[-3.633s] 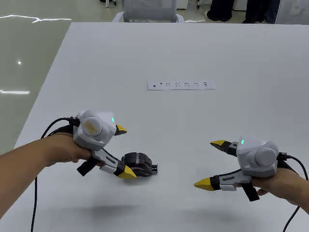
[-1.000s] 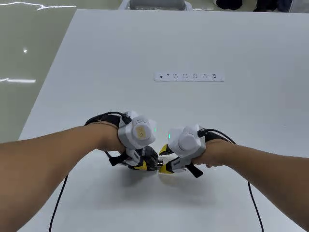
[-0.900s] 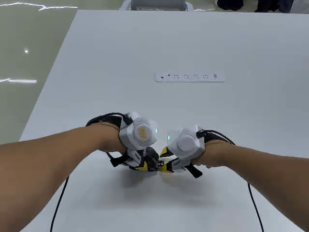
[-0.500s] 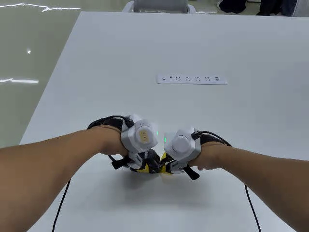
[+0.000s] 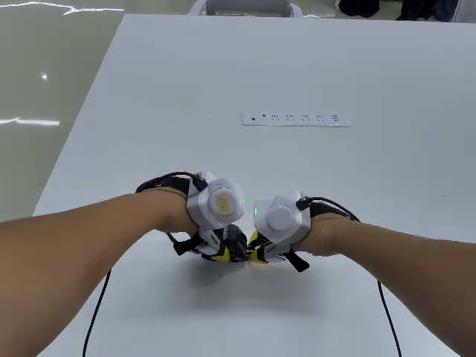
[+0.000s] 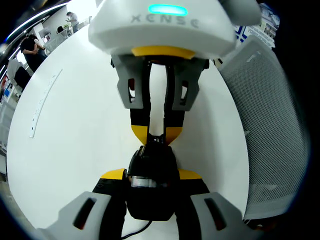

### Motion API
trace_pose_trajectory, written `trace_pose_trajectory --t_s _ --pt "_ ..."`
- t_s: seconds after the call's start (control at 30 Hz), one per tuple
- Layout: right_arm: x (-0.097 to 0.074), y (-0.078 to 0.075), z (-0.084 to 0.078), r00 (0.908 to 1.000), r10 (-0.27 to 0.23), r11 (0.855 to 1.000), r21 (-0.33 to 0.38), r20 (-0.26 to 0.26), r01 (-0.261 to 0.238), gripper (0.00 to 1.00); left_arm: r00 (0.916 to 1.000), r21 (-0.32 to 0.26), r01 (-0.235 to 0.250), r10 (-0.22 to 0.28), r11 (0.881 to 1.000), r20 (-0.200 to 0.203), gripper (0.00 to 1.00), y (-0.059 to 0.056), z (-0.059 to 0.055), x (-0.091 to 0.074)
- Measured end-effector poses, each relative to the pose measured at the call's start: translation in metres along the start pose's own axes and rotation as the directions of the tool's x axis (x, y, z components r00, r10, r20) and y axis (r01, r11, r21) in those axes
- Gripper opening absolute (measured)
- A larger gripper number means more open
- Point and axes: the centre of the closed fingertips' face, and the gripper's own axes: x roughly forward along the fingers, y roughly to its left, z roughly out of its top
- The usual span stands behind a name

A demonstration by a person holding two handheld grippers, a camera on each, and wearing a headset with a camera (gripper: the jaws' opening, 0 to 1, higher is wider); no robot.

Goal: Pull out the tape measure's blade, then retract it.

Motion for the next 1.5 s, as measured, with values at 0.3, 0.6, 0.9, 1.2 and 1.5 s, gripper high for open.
trace_pose_trajectory --t_s 0.3,0.6,0.9,1.2,1.5 --pt "-0.001 0.000 -0.002 0.9999 0.001 1.000 -0.020 -0.016 -0.001 0.13 0.9999 -0.002 -0.009 0.009 1.000 0.005 0.33 0.000 0.000 -0.001" --pt "-0.003 0.000 -0.006 0.9997 0.009 1.000 -0.019 -0.023 -0.010 0.12 0.9999 -0.002 -0.011 0.011 1.000 0.011 0.32 0.000 0.000 -0.001" --pt "-0.005 0.000 -0.010 0.9996 0.008 0.999 -0.039 -0.026 -0.009 0.13 0.9999 -0.014 -0.011 0.011 1.000 0.012 0.33 0.001 0.000 -0.001" --pt "-0.007 -0.002 -0.012 0.9992 0.001 0.997 -0.071 -0.040 -0.004 0.13 0.9997 -0.026 -0.020 0.020 0.999 0.010 0.33 0.002 -0.001 -0.001" --pt "-0.008 -0.003 -0.015 0.9988 0.001 0.997 -0.072 -0.048 -0.004 0.13 0.9997 -0.029 -0.021 0.021 0.999 0.012 0.33 0.002 -0.001 0.000"
